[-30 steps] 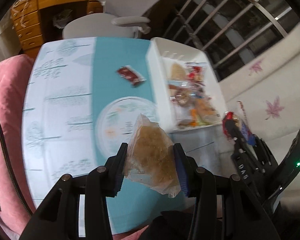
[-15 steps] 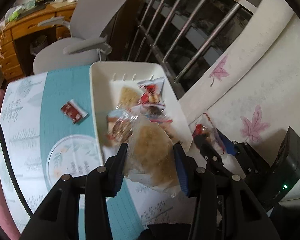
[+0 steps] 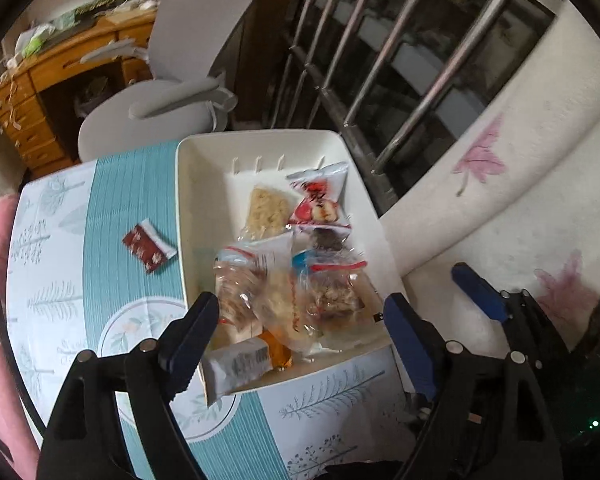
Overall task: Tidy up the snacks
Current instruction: 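Open both grippers to drop the two bags into the tray, then withdraw both open grippers from the tray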
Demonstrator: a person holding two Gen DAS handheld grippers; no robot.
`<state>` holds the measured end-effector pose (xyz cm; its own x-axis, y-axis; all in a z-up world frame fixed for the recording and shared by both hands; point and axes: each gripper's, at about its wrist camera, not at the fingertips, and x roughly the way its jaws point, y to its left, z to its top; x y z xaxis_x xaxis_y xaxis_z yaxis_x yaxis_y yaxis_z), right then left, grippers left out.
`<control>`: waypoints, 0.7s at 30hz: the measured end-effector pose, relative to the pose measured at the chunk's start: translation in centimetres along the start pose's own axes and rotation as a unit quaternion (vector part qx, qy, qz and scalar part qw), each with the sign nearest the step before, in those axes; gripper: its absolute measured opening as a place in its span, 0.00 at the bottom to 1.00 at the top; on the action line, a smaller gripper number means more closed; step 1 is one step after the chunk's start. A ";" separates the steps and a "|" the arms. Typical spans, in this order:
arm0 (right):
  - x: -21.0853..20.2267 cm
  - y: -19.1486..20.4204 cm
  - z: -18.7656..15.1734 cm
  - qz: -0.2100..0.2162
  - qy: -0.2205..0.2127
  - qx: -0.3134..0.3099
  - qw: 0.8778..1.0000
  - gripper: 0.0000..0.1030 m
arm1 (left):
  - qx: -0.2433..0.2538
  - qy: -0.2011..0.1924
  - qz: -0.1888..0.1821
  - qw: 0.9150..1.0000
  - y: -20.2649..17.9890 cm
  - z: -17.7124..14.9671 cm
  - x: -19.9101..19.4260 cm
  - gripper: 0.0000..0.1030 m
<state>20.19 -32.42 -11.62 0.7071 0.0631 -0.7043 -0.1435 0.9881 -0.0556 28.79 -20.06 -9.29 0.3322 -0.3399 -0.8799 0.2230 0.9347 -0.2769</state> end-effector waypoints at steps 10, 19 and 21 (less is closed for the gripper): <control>1.0 1.0 -1.1 0.021 0.038 0.039 0.998 0.65 | -0.036 -0.004 0.037 0.999 5.1 -1.6 -2.2 0.81; 2.2 2.3 -2.4 0.022 0.071 0.127 0.989 0.73 | -0.029 0.032 0.057 0.997 10.2 -1.8 -2.9 0.81; 2.6 2.5 -3.1 0.019 0.081 0.149 0.985 0.73 | -0.018 0.049 0.057 0.997 11.1 -1.7 -2.3 0.81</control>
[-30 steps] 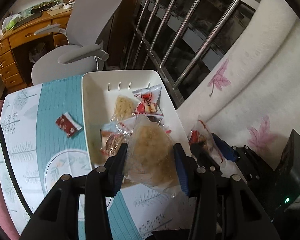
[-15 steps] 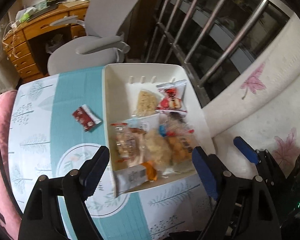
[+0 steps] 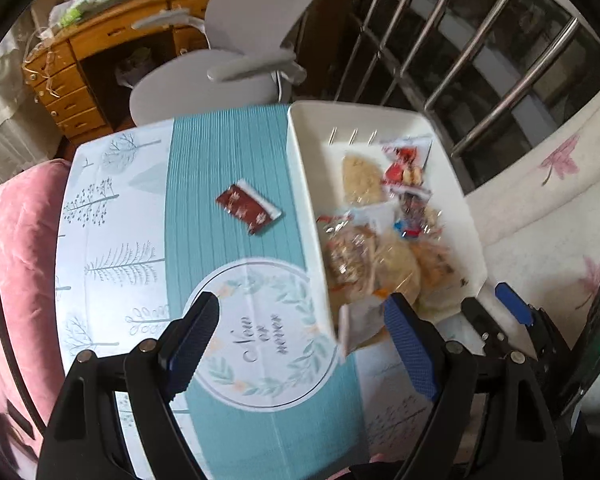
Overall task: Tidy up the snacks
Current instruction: 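Withdraw both open grippers from the tray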
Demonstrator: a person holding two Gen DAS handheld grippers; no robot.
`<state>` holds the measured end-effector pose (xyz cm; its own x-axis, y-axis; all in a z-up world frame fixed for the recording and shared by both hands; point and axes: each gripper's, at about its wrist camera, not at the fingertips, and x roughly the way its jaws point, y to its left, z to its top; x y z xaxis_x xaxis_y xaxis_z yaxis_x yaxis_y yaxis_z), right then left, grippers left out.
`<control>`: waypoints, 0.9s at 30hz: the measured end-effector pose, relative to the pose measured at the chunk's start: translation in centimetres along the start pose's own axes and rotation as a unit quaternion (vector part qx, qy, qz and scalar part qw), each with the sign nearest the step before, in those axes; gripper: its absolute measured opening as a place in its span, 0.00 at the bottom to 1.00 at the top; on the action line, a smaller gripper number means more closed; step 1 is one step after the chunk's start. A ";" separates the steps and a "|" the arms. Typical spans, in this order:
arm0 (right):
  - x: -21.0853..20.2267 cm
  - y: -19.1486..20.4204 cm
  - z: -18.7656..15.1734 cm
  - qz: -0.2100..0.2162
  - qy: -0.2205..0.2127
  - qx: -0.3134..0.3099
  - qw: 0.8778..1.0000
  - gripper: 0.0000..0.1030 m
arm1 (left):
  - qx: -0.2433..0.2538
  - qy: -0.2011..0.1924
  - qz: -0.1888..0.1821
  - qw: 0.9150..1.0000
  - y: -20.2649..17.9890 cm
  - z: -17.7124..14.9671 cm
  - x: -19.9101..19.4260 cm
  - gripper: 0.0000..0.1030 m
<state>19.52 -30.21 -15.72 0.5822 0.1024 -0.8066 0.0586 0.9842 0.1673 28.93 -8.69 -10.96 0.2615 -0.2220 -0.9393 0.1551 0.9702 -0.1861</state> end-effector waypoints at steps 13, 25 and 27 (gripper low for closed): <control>1.6 0.0 -3.6 -0.054 0.019 0.112 0.992 0.78 | 0.092 0.043 0.001 0.995 4.2 3.1 6.1 0.81; 2.0 2.8 -5.3 -0.101 0.009 0.084 0.991 0.79 | 0.164 0.029 -0.039 0.985 6.4 6.2 15.0 0.81; 2.2 3.6 -5.5 -0.113 0.006 0.066 0.991 0.79 | 0.169 0.019 -0.043 0.984 6.7 6.4 16.1 0.81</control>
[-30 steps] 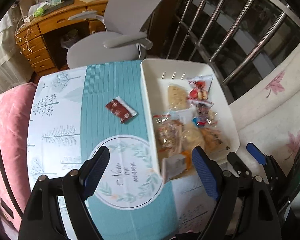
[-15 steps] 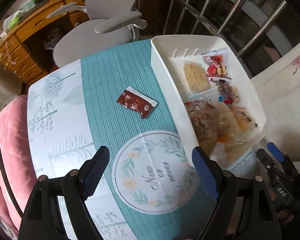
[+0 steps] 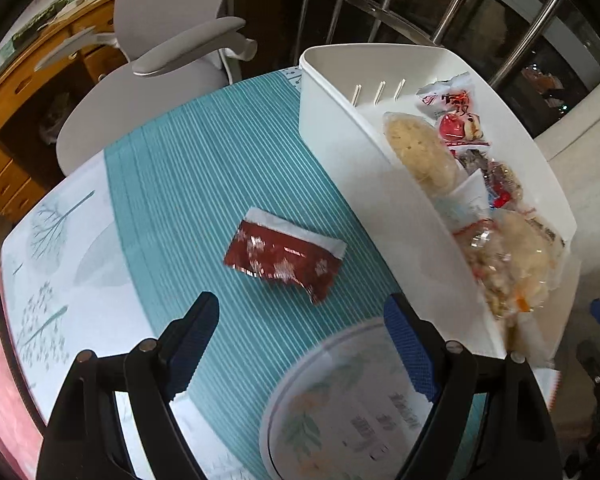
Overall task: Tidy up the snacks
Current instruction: 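Withdraw both open grippers from the tray, then move the left gripper down onto the small red packet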
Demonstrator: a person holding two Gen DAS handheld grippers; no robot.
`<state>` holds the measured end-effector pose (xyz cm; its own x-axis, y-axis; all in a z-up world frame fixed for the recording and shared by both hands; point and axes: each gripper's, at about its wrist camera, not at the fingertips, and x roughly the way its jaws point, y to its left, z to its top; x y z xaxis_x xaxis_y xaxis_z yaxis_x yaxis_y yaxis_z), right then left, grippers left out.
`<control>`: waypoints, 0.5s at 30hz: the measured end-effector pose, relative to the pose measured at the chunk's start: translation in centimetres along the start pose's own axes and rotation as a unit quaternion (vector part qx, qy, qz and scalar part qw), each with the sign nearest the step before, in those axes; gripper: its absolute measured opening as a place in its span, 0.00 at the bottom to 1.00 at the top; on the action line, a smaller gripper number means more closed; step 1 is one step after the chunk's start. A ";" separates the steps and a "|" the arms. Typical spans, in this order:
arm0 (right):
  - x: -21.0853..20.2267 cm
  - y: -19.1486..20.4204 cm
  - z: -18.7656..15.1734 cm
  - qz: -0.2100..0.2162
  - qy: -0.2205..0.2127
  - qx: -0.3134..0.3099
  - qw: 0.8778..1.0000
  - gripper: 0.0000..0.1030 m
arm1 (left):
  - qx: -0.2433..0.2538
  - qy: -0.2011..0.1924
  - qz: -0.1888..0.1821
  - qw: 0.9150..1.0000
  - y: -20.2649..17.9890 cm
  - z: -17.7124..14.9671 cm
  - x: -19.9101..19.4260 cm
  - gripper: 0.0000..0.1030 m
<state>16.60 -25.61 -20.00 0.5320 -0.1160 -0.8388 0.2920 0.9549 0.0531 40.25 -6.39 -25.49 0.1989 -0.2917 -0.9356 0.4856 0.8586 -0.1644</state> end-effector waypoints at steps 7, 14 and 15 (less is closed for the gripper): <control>0.4 2.4 -1.4 0.008 -0.003 -0.034 0.999 0.79 | -0.006 -0.038 -0.012 0.999 1.0 0.8 2.4 0.81; 0.6 3.5 -2.8 0.012 0.010 -0.059 0.998 0.79 | 0.006 -0.035 -0.004 0.999 1.0 1.2 4.7 0.81; 0.5 3.5 -2.9 0.011 0.009 -0.061 0.998 0.79 | 0.007 -0.035 -0.001 0.999 0.9 1.2 5.0 0.81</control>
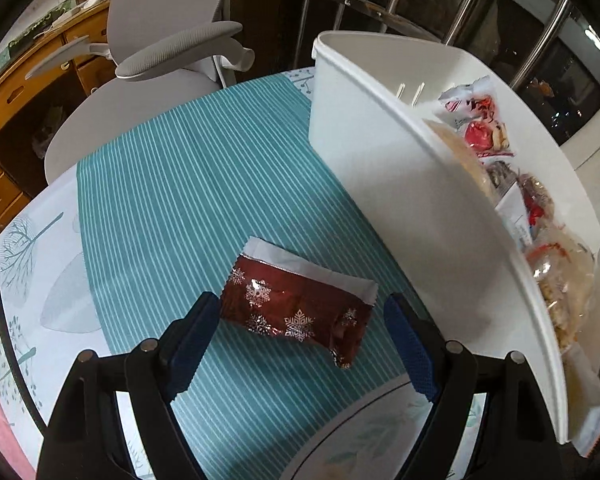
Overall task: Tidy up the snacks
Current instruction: 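Move the left gripper down onto the small red packet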
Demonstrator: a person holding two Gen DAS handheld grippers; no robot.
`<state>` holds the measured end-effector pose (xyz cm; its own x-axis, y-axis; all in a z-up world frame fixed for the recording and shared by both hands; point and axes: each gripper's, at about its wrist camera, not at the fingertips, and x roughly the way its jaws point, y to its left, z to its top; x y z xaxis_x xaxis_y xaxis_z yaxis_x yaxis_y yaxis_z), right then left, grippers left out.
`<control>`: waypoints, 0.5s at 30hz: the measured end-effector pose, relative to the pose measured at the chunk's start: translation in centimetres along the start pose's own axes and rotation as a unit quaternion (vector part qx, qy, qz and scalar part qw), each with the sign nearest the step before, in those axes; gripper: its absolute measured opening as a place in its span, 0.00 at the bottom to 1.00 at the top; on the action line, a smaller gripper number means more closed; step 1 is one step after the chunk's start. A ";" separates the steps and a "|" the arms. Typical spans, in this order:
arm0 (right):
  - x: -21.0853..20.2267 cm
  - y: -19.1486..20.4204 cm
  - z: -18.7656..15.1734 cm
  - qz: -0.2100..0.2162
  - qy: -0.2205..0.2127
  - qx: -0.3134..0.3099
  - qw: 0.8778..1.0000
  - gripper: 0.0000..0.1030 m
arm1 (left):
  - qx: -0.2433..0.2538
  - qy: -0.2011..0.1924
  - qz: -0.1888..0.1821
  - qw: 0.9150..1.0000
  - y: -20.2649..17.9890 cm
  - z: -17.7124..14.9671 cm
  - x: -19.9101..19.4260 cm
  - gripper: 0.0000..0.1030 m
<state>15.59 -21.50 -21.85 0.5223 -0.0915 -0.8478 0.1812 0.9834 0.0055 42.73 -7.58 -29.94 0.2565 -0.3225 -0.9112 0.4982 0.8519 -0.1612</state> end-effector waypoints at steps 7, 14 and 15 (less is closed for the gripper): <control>0.0 -0.4 -0.5 -0.011 0.004 0.005 1.000 0.79 | 0.017 -0.005 0.009 1.000 -0.5 -0.1 1.0 0.69; 0.0 -0.7 -0.6 -0.012 0.006 0.007 1.000 0.79 | 0.022 -0.031 0.010 0.999 -1.1 -0.5 0.6 0.48; -0.1 -0.8 -0.6 -0.012 0.005 0.008 1.000 0.79 | 0.022 -0.033 0.011 0.999 -1.2 -0.6 0.5 0.43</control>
<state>14.87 -22.18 -22.09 0.5087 -0.1128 -0.8535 0.2064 0.9784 -0.0063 41.74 -8.52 -30.39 0.3204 -0.3322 -0.8871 0.5280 0.8402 -0.1239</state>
